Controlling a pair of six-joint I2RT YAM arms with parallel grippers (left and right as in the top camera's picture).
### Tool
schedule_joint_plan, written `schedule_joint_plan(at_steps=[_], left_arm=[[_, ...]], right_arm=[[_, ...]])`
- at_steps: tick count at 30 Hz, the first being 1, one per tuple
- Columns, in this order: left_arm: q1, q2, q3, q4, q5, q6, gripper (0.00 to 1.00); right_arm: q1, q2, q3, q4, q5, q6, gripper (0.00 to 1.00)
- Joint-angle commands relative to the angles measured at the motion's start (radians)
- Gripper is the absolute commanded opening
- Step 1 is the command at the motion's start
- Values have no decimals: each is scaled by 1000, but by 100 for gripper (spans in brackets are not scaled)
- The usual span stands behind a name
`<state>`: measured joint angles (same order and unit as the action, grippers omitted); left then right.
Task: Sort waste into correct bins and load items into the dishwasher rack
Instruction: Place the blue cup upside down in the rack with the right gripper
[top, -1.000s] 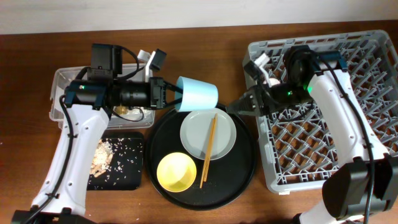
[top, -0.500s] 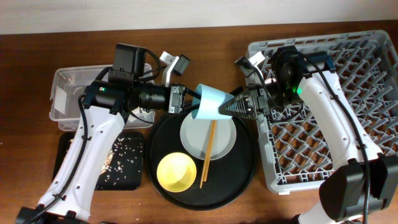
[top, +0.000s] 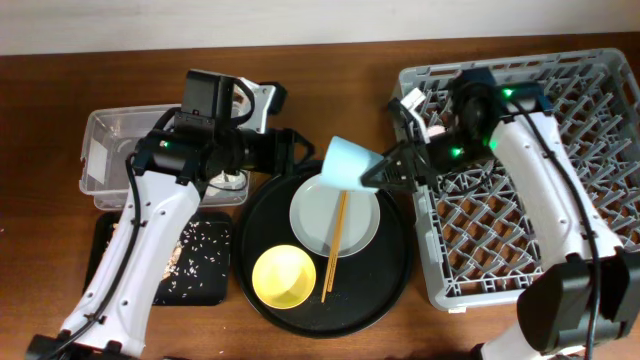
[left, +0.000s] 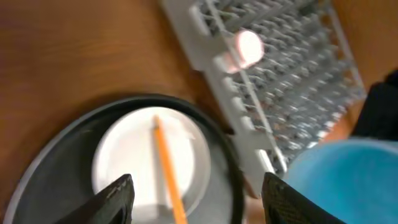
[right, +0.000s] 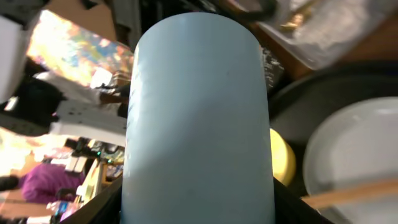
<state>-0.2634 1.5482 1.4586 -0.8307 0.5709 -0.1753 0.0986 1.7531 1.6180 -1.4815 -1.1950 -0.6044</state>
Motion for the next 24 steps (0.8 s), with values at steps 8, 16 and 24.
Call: schedule_joint_plan(at_steps=[8, 16, 24], left_arm=[[4, -8, 8, -51, -109, -11, 68], [4, -8, 8, -76, -108, -11, 68], [4, -8, 8, -77, -108, -11, 68]], right_arm=[[-330, -25, 10, -13, 891, 602, 48], [-328, -25, 10, -118, 993, 654, 49], [-279, -25, 9, -149, 886, 609, 49]])
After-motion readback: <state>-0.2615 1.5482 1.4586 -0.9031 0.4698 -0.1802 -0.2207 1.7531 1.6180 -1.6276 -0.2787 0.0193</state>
